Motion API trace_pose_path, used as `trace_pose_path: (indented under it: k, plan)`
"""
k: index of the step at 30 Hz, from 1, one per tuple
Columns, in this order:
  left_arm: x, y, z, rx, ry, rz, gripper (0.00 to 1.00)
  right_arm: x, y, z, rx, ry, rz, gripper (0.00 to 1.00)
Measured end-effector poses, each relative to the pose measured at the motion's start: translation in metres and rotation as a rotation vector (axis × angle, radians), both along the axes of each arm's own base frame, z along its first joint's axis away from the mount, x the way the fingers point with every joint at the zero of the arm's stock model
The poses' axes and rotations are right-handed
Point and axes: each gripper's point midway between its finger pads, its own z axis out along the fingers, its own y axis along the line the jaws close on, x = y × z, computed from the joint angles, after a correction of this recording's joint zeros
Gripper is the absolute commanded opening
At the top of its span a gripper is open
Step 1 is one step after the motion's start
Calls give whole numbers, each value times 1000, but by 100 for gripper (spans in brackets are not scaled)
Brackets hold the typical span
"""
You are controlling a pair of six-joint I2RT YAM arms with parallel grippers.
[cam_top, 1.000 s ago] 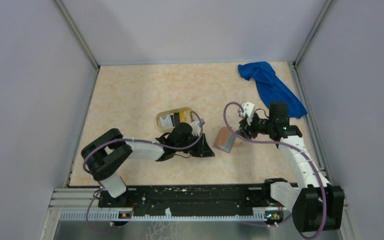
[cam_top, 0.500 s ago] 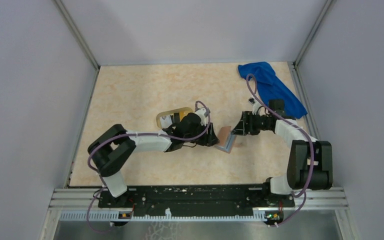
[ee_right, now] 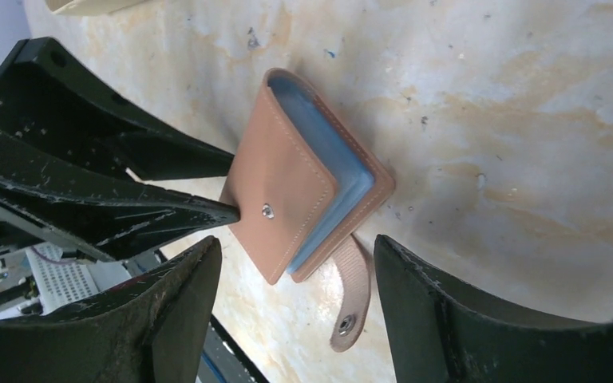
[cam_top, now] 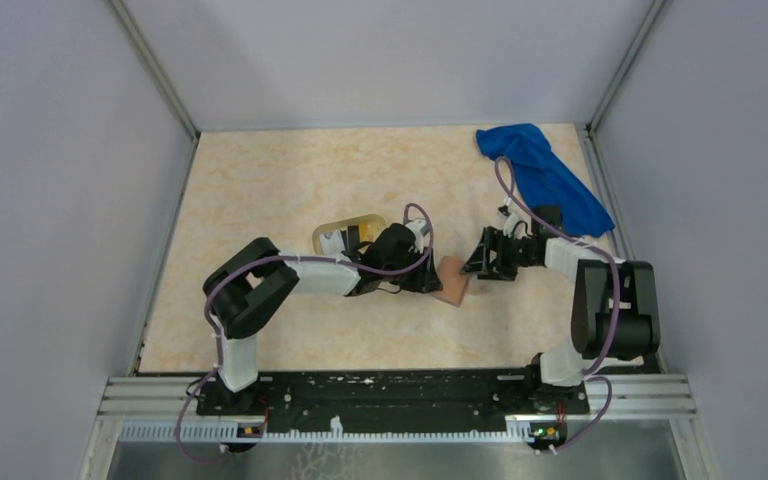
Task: Put the credit cards into the card holder
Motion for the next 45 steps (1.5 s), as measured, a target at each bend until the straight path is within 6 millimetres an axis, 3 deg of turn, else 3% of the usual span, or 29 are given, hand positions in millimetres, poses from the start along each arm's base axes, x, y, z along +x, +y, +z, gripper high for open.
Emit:
trace_pose_path:
  k: [7,15,21,28,32,37,39,42,45]
  plan:
    - [-7,-3,-1,-38,44,7,41,-1,4,-13,-50,35,6,65]
    - [-28,-4,-1,-83,77,12,41,14,27,-16,-46,48,91,57]
    - [-43,-5,-1,-118,97,20,42,24,55,-17,-59,17,238,54]
    - [-43,7,-1,-130,79,63,43,28,55,-17,-133,-68,339,58]
    - [-42,13,2,-113,61,76,43,32,45,4,-204,-196,380,61]
    - [-42,27,21,-92,-26,50,42,35,34,67,-291,-486,439,69]
    - [-37,28,32,-78,-85,36,33,34,29,89,-318,-591,446,71]
    - [-26,23,41,-40,-159,8,26,32,20,97,-329,-645,455,70]
    - [-10,15,47,-4,-215,-19,21,29,7,79,-289,-575,462,65]
